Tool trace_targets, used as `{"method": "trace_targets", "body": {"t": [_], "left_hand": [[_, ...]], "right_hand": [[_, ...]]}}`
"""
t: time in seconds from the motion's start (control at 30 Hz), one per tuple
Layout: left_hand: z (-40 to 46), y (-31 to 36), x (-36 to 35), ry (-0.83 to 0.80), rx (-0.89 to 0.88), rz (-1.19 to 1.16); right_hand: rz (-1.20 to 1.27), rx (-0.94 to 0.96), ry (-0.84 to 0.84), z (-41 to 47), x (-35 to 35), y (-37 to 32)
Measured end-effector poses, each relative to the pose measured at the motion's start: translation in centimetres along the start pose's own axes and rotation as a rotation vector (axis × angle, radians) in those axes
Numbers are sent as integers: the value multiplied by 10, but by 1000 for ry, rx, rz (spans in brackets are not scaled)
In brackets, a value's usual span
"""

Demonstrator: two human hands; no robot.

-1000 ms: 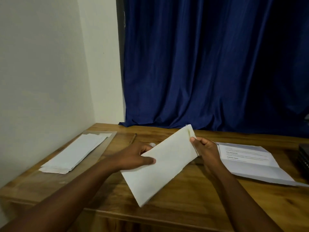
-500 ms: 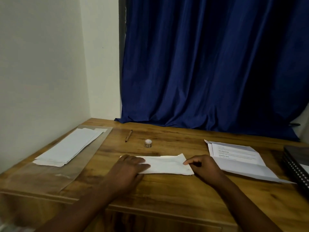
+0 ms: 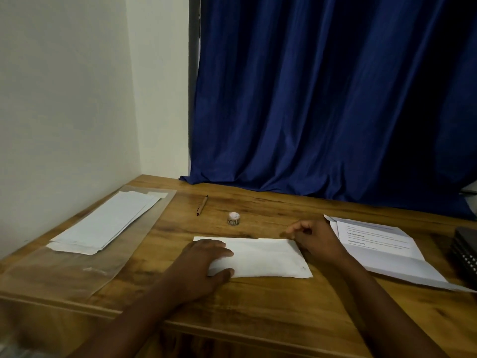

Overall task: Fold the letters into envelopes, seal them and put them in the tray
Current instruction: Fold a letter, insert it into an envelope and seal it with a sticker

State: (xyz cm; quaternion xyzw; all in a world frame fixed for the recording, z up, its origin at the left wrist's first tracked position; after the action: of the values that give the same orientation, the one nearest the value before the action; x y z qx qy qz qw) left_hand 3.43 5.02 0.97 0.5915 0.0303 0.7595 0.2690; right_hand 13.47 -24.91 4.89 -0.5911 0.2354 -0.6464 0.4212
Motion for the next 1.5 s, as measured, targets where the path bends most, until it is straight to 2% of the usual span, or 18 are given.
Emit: {"method": "trace_targets", "body": {"t": [0.07, 0.17, 0.27, 0.37, 0.53, 0.63, 0.73, 0.77, 0.83, 0.93, 1.0, 1.13, 1.37, 1.5], "left_hand": [[1, 0, 2, 30, -10, -57], [5, -2, 8, 141, -17, -178], [13, -7, 18, 241, 11, -214], [32, -6, 30, 274, 27, -223], [95, -6, 25, 122, 218, -206], [128, -15, 9, 10, 372, -109], [146, -12, 3, 29, 379, -41], [149, -6, 2, 65, 357, -107], [150, 10, 1, 132, 323, -388], [147, 30, -10, 63, 237, -934], [145, 32, -15, 23, 165, -1120], [146, 24, -16, 18, 121, -1185], [147, 23, -12, 11, 74, -1130], [148, 23, -11, 20, 118, -1231]], "right_hand": [[122, -5, 51, 14, -9, -14], [167, 6, 98, 36, -24, -23], [161, -6, 29, 47, -41, -14], [125, 11, -37, 46, -49, 0], [172, 18, -74, 52, -46, 11], [174, 25, -68, 55, -46, 12], [186, 17, -56, 57, -45, 12], [201, 8, -44, 57, -45, 12], [260, -5, -7, 56, -42, 8], [425, -2, 12, 53, -38, -3], [511, 12, -30, 49, -37, -12], [548, 37, -92, 46, -43, -19], [572, 78, -38, 46, -44, -20], [554, 90, -34, 45, -43, -21]]}}
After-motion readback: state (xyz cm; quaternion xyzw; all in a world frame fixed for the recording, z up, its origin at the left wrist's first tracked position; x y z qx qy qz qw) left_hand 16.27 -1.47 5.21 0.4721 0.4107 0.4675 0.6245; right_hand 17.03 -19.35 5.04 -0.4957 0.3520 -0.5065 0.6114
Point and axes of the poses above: each hand's wrist, its own z-axis towards the middle knuckle, its own x-axis out of the back of the hand, y = z × x, the point moved 3 cm from there along z, towards the middle knuckle, and after that the axes turned 2 degrees about -y, right-handed, at the moved point
